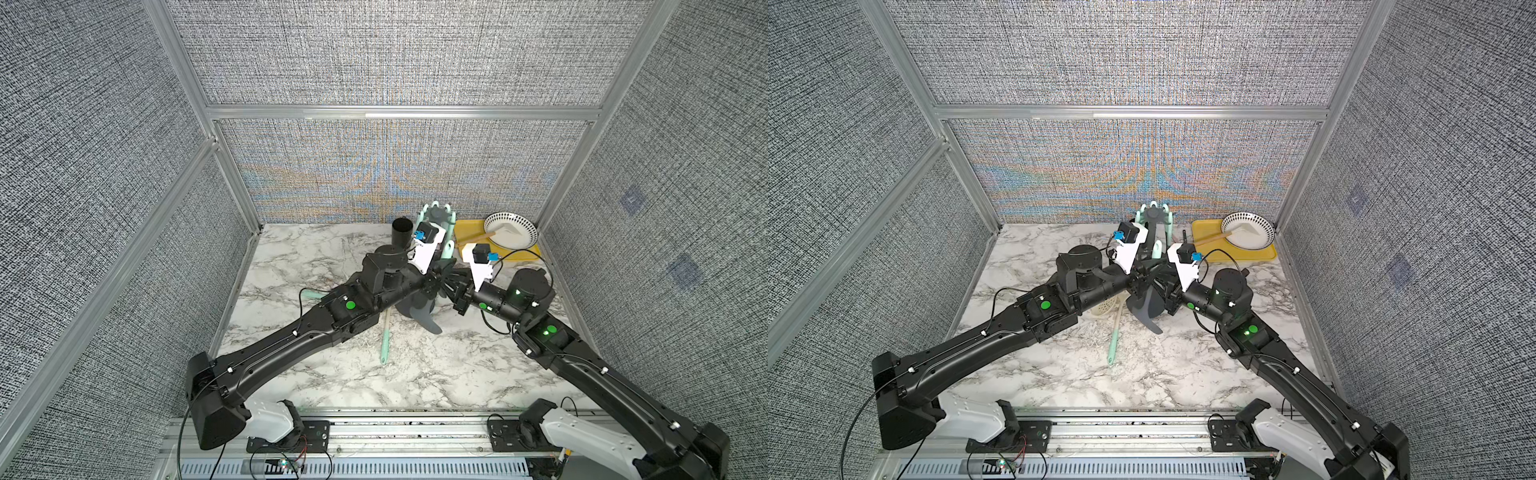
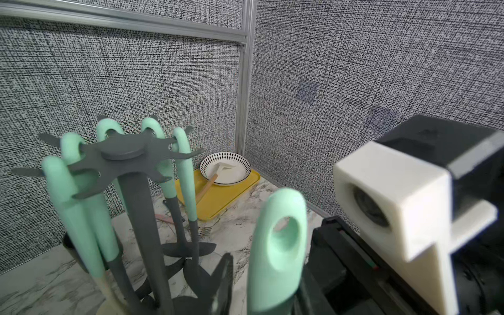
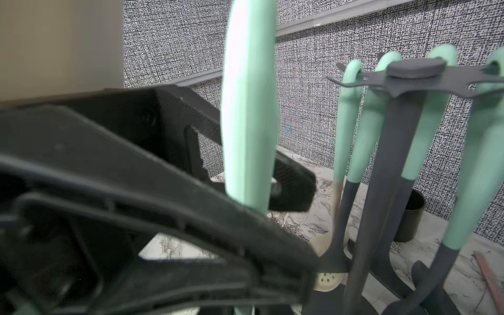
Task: Hang the skimmer on the kitchen utensil rack
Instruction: Adjust the skimmer.
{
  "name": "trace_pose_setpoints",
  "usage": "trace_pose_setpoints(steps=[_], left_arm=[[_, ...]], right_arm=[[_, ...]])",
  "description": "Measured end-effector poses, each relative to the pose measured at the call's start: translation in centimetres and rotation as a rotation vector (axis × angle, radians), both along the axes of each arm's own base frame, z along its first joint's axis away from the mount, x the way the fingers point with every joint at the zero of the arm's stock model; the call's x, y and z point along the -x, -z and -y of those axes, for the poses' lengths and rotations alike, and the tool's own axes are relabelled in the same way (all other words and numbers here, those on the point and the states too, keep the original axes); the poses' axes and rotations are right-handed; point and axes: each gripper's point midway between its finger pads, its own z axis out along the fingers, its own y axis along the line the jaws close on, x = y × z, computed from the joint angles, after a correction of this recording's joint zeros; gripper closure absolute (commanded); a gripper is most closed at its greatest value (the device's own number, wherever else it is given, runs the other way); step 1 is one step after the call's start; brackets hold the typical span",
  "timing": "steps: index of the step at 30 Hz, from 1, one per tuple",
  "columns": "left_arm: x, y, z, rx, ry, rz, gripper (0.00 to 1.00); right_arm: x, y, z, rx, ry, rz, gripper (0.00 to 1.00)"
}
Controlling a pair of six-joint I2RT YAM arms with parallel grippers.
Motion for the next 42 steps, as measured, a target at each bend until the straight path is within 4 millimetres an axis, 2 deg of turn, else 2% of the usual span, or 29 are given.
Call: trace_pose_setpoints(steps=[2, 5, 6, 8, 9, 10, 12, 16, 19, 21, 26, 34, 42], left_arm=[[0.0, 0.1, -0.2, -0.003, -0.006, -0.003, 0.97], [0.3, 0.1, -0.4, -0.009, -0.004, -0.005, 0.98], [0.4, 0.1, -0.5, -0.008, -0.002, -0.007, 0.98], [1.0, -0.1, -0.6, -0.002, 0.017, -0.005, 0.98], [1.1, -0.2, -1.0, 0.0, 0.014, -0.002, 0.98], [1.2, -0.4, -1.5, 0.0, 0.008, 0.005, 0.98], [1.4, -0.7, -2.7, 0.012, -0.008, 0.009, 0.98], [2.2, -2.0, -4.2, 0.052, 0.045, 0.011, 0.98], [1.6, -2.6, -5.9, 0.086, 0.08, -0.005, 0.98], [1.8, -2.9, -6.2, 0.101, 0.14, -0.021, 0.98], [4.2, -4.3, -5.6, 0.108, 0.365, -0.018, 0.98], [8.5, -7.0, -4.8, 0.122, 0.658, 0.037, 0.98], [9.8, -7.4, -4.9, 0.145, 0.736, 0.054, 0.98]], right_arm=[[0.1, 0.1, -0.1, 0.0, -0.003, -0.004, 1.0], [0.2, 0.1, -0.1, -0.001, -0.006, -0.004, 1.0], [0.4, 0.1, -0.1, -0.001, -0.008, 0.001, 0.93], [0.8, 0.0, 0.1, -0.001, -0.014, 0.019, 0.63], [1.1, -0.3, 0.2, -0.006, -0.014, 0.028, 0.43], [1.3, -0.7, 0.6, -0.013, -0.006, 0.057, 0.31], [1.9, -0.7, 1.1, -0.01, -0.012, 0.089, 0.23], [3.2, -1.1, 1.3, 0.011, -0.096, 0.143, 0.21], [4.0, -0.9, 1.1, 0.025, -0.188, 0.16, 0.21], [4.9, -0.8, 0.5, 0.029, -0.278, 0.155, 0.21], [7.1, -2.8, -0.7, 0.013, -0.469, 0.203, 0.22], [8.3, -2.4, -2.2, -0.021, -0.586, 0.183, 0.27], [9.4, -2.3, -4.0, -0.188, -0.565, 0.124, 0.47]])
